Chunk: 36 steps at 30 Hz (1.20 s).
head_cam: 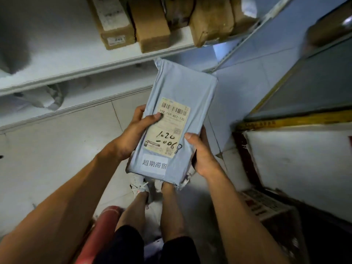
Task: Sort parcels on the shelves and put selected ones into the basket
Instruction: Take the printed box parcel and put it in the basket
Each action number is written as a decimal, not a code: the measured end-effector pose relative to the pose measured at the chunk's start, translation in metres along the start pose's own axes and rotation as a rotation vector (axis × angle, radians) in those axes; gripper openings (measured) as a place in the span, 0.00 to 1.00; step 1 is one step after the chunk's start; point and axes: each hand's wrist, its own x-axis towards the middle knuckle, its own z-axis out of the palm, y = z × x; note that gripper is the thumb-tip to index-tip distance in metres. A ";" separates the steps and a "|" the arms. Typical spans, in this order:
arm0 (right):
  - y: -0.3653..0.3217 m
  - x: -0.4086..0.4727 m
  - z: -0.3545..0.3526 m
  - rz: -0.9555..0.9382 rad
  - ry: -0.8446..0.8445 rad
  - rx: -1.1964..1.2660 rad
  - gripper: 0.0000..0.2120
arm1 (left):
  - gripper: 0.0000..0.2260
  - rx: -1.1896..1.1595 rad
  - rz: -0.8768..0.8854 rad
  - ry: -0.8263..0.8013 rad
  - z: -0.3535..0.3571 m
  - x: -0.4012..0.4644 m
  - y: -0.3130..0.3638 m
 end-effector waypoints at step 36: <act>0.193 -0.343 -0.429 -0.247 0.998 1.091 0.29 | 0.29 1.203 -0.494 -1.025 0.561 -0.067 -0.355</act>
